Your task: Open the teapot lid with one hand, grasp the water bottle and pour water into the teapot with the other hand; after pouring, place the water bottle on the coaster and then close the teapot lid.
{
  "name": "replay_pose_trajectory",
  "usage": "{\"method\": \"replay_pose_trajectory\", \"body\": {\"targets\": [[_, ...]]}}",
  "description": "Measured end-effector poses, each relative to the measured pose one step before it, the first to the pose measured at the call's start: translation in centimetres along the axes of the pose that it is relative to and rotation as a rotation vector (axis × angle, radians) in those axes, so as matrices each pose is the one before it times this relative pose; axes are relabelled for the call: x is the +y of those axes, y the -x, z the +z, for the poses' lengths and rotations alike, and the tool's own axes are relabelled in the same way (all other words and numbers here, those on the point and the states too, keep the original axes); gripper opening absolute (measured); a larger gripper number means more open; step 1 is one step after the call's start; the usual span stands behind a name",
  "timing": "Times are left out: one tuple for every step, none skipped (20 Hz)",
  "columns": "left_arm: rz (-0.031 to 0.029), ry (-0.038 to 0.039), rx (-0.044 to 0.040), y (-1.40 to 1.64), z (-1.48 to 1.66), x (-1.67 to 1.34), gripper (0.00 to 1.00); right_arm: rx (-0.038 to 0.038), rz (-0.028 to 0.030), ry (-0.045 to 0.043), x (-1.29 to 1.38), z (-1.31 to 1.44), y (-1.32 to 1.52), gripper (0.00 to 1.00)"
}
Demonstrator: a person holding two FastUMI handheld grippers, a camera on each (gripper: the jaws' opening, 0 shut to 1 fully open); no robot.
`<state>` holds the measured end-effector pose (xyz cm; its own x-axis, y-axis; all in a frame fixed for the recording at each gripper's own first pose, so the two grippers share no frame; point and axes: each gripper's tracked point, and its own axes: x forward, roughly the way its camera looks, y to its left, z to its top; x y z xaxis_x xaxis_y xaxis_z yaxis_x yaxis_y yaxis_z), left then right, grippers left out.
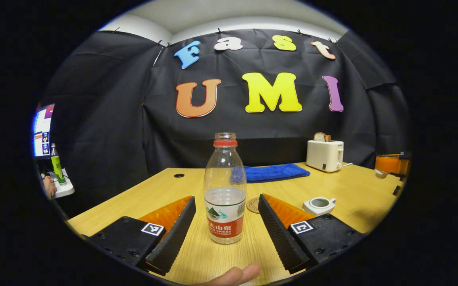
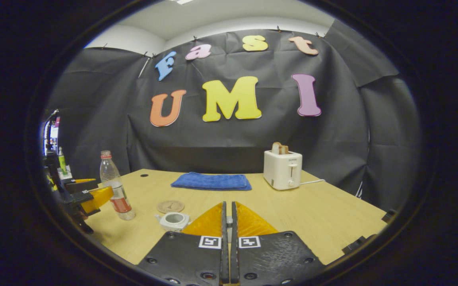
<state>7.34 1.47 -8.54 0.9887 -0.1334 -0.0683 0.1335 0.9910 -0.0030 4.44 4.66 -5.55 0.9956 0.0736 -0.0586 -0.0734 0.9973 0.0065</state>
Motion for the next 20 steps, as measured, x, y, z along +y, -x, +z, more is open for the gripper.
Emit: {"method": "replay_pose_trajectory", "body": {"targets": [[-0.00039,-0.00641,-0.00268,-0.480,-0.290,-0.147,0.99,-0.00285,-0.00342,0.00096,-0.332,-0.096,0.060,0.01],[-0.00197,-0.00259,0.00498,-0.613,-0.437,-0.247,0.99,-0.00216,-0.00289,0.00165,-0.373,-0.072,-0.027,0.01],[-0.00620,-0.00075,0.00168,-0.477,-0.316,-0.234,0.99,-0.00053,-0.00787,0.00385,-0.414,-0.192,-0.099,0.01],[-0.00660,-0.00116,0.00401,-0.458,-0.270,-0.269,0.99,0.00302,-0.01303,0.00495,-0.520,-0.170,-0.150,0.02],[-0.00081,-0.00580,0.00441,-0.445,-0.190,-0.170,1.00,0.00829,-0.01458,0.00672,-0.374,-0.256,-0.107,0.02],[0.00886,-0.00255,-0.00680,-0.370,-0.058,0.247,0.99,0.00369,-0.01031,0.00589,-0.277,-0.110,-0.066,0.01],[0.00914,0.00065,-0.00302,-0.472,-0.021,0.244,0.99,-0.00189,-0.00160,0.00199,-0.003,0.099,-0.059,0.01],[0.00475,0.00527,-0.00279,-0.303,-0.095,0.093,0.99,-0.00127,0.00251,-0.00165,0.068,0.024,-0.056,0.01],[0.00849,0.00330,-0.00576,-0.108,0.209,0.203,0.99,0.00268,0.00002,-0.00186,-0.056,-0.197,-0.068,0.01],[0.00954,0.00128,-0.00962,-0.092,0.215,0.386,0.99,0.00378,0.00043,-0.00103,-0.024,-0.117,-0.089,0.02],[0.00932,0.00220,-0.01157,-0.015,0.357,0.359,0.99,0.00271,0.00126,-0.00065,0.084,-0.155,-0.091,0.02],[0.00683,-0.00150,-0.00457,0.013,0.092,0.292,0.99,0.00496,0.00017,0.00063,0.075,-0.081,-0.052,0.01],[-0.00016,-0.00220,-0.00140,-0.255,-0.104,0.112,0.99,0.00605,-0.00171,0.00393,0.001,-0.253,-0.031,0.01],[-0.00173,-0.00119,0.01024,-0.090,-0.274,-0.003,0.98,0.00189,-0.00436,0.01065,0.081,-0.088,-0.050,0.02],[-0.00767,0.00350,0.00276,0.052,-0.059,-0.175,0.98,0.00244,-0.00184,0.01182,0.061,-0.058,0.041,0.01],[-0.01409,0.00144,-0.00065,0.051,0.036,-0.329,0.95,0.00113,0.00233,0.00722,0.169,-0.100,0.055,0.01],[-0.00420,0.00026,-0.00298,-0.142,0.075,-0.159,0.93,0.00001,0.00305,0.00407,0.154,-0.021,0.095,0.01],[0.00586,-0.00048,0.00617,0.116,-0.066,0.287,0.82,0.00012,0.00239,0.00255,0.101,0.022,0.053,0.01],[-0.00173,0.00108,0.00561,0.113,-0.039,-0.111,0.81,-0.00147,0.00214,0.00343,0.061,0.010,0.101,0.01],[0.00719,0.00128,0.00140,0.156,0.101,0.131,0.80,-0.00133,-0.00117,0.00479,-0.030,0.094,-0.001,0.01]]}}
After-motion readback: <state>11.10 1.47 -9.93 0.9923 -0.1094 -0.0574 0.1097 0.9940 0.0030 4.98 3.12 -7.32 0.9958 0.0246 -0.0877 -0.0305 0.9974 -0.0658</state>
